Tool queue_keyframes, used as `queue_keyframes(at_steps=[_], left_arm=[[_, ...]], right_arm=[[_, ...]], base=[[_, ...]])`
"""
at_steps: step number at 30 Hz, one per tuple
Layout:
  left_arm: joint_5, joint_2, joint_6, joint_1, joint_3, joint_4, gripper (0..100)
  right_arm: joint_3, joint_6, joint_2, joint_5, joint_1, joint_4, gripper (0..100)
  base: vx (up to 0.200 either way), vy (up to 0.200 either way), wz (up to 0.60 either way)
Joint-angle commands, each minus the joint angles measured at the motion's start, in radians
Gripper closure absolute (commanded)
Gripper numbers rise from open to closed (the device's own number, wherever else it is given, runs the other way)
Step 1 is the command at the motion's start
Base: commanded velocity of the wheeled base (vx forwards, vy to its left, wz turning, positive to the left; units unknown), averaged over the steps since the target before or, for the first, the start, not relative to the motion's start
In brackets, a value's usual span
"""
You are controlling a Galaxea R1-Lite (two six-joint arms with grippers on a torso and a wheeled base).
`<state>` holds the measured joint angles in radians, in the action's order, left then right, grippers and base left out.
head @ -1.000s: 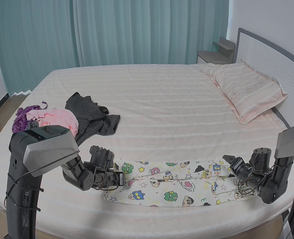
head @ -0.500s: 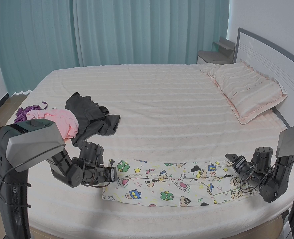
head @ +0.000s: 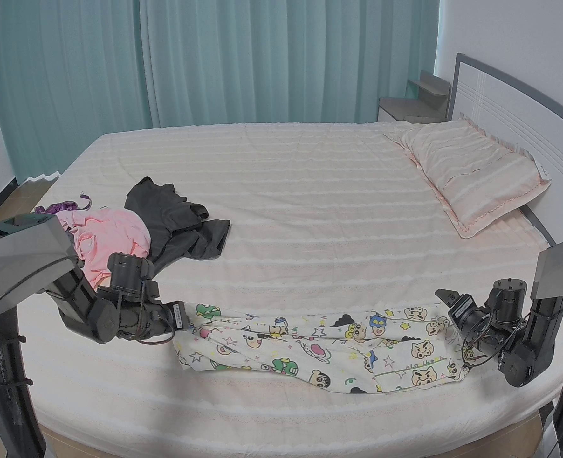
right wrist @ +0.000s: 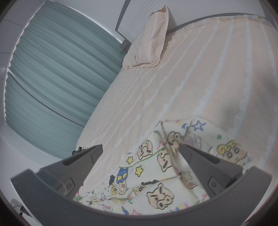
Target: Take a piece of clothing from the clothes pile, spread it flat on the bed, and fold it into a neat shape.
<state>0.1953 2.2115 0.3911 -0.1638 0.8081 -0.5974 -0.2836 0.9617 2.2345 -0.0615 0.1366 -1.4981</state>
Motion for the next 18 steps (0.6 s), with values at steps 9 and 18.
queue_keyframes(at_steps=[9,18], left_arm=[[0.084,-0.173,-0.001,0.204,-0.012,0.084,100],[0.150,-0.283,-0.012,0.403,0.075,0.229,100]], right_arm=[[-0.002,0.000,-0.001,0.000,-0.005,-0.001,0],[-0.003,-0.001,-0.003,0.000,-0.014,-0.001,0]], base=[[0.000,0.000,0.00],[0.000,0.000,0.00]])
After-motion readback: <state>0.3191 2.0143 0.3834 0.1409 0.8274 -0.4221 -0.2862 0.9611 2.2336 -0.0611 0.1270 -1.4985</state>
